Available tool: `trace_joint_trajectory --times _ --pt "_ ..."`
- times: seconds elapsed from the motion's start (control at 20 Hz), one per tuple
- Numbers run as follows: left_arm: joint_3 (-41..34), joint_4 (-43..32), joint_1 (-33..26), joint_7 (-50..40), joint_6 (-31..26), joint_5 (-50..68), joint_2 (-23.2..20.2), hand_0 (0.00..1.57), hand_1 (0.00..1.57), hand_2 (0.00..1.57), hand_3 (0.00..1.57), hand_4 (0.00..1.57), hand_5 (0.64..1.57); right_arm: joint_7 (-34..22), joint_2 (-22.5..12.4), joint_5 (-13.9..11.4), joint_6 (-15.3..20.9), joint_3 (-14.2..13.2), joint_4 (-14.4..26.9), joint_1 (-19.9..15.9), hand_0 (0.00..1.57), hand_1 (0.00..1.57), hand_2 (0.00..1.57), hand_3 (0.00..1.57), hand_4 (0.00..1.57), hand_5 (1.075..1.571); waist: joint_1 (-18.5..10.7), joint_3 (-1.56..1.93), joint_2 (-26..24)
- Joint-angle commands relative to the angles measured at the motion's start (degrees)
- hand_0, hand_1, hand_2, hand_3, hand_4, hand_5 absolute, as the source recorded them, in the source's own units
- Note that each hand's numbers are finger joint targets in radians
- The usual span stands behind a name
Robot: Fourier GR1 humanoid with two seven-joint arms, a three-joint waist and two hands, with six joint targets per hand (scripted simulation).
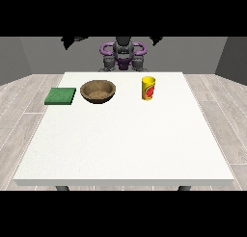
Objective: Pick the cup and pour the ball into the bowl, then pick the bowl and place it on the pad
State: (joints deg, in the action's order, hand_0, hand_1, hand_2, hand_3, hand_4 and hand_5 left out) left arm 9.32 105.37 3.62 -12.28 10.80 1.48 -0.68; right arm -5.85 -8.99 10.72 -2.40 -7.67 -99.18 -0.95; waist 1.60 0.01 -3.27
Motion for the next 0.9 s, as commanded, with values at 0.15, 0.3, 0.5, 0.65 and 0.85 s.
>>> trace_joint_trajectory --times 0.15,0.3,0.5,0.65,0.85 --pt "-7.05 -7.73 7.63 7.80 -3.46 1.23 -3.24 0.00 0.00 0.00 0.00 0.00 1.493 7.23 -0.68 -0.58 -1.63 -2.01 5.35 -4.94 0.00 0.00 0.00 0.00 0.28 1.569 -0.26 -0.01 7.59" --pt "-9.25 -14.03 11.19 14.23 -3.22 -0.34 -3.91 0.00 0.00 0.00 0.00 0.00 1.480 7.66 -0.18 -2.69 0.30 -1.13 5.54 -7.80 0.00 0.00 0.00 0.00 0.22 1.570 0.94 -0.03 10.96" --pt "-12.69 -20.67 14.73 20.10 -4.78 1.00 -5.13 0.00 0.00 0.00 0.00 0.00 1.465 10.19 -0.57 -2.58 0.16 -2.11 8.66 -11.15 0.00 0.00 0.00 0.00 0.19 1.571 1.03 -0.04 14.05" --pt "-12.56 -27.89 10.52 31.12 -4.53 -0.11 -2.87 0.00 0.00 0.00 0.00 0.00 1.464 11.03 -1.16 -1.32 -2.47 -1.94 7.40 -9.47 0.00 0.00 0.00 0.00 0.18 1.571 2.77 -0.05 14.20" --pt "-14.08 -34.20 14.36 33.14 -4.38 -0.51 -3.47 0.00 0.00 0.00 0.00 0.00 1.486 11.51 -5.70 2.44 -4.46 -7.81 13.71 -15.70 0.00 0.00 0.00 0.00 0.19 1.571 1.42 -0.02 15.47"
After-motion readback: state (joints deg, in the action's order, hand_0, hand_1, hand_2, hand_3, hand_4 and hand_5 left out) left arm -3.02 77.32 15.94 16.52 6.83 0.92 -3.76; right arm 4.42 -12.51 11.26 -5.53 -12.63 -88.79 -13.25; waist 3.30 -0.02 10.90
